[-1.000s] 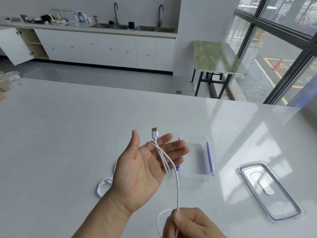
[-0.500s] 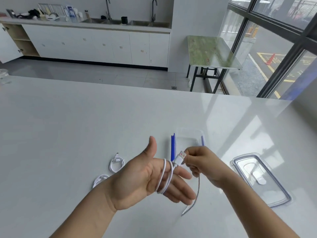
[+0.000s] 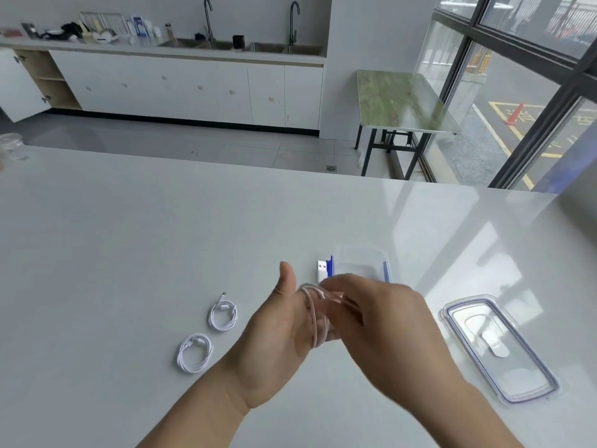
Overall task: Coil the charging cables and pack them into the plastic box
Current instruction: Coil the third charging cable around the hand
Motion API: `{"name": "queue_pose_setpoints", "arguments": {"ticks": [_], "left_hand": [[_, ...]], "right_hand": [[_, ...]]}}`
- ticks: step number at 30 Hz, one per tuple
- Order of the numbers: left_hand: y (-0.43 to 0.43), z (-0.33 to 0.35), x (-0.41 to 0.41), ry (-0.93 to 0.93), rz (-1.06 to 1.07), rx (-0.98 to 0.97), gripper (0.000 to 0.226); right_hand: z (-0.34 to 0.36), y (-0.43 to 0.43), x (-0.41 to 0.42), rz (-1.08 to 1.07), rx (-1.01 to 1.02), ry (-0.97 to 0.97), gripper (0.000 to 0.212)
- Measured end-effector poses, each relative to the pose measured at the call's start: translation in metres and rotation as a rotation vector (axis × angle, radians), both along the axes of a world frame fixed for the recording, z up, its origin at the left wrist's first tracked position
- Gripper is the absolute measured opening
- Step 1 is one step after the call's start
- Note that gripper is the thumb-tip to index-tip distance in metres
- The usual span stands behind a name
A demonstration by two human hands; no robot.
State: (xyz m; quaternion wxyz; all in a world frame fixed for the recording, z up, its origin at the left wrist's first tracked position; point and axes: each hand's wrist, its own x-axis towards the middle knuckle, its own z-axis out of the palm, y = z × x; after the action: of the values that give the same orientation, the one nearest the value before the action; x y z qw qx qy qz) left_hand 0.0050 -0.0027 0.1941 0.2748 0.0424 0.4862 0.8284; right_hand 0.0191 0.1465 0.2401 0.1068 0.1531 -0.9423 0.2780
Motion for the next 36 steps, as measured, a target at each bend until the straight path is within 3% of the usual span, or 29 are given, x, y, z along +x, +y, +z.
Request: {"name": "queue_pose_setpoints", "arguments": {"ticks": [2,7,12,17,21,25,29,32,36], "left_hand": [[0.002,0.004,-0.001,-0.003,0.049,0.151,0.094],[-0.001,0.018,-0.009,-0.055,0.198,0.377,0.093],[-0.006,0.025,-0.011,-0.029,0.152,0.416,0.094],[-0.009,0.024,-0.009,0.062,-0.02,0.319,0.099],[-0.011,0.025,-0.006,0.231,-0.257,0.045,0.107],[-0.012,0.022,-0.004,0.244,-0.395,-0.065,0.112],[-0.007,0.015,-0.003,0.251,-0.292,-0.214,0.11],[-0.002,0.012,-0.002,0.253,-0.174,-0.197,0.11],[0.006,0.011,-0.001,0.236,-0.045,-0.132,0.104]], "right_hand": [[-0.01,-0.003,0.012,0.019,-0.125,0.004,0.02],[-0.053,-0.003,0.034,0.068,-0.543,-0.285,0.009],[-0.095,0.012,0.03,0.149,-0.522,-0.531,0.015],[-0.108,0.042,-0.007,0.037,-0.516,-0.749,0.034],[-0.076,0.061,-0.041,-0.009,-0.517,-0.706,0.051],[-0.027,0.062,-0.062,0.083,-0.489,-0.637,0.036],[0.011,0.049,-0.058,0.101,-0.376,-0.509,0.026],[0.026,0.04,-0.047,0.073,-0.263,-0.406,0.025],[0.033,0.032,-0.03,0.033,-0.273,-0.355,0.023]]}}
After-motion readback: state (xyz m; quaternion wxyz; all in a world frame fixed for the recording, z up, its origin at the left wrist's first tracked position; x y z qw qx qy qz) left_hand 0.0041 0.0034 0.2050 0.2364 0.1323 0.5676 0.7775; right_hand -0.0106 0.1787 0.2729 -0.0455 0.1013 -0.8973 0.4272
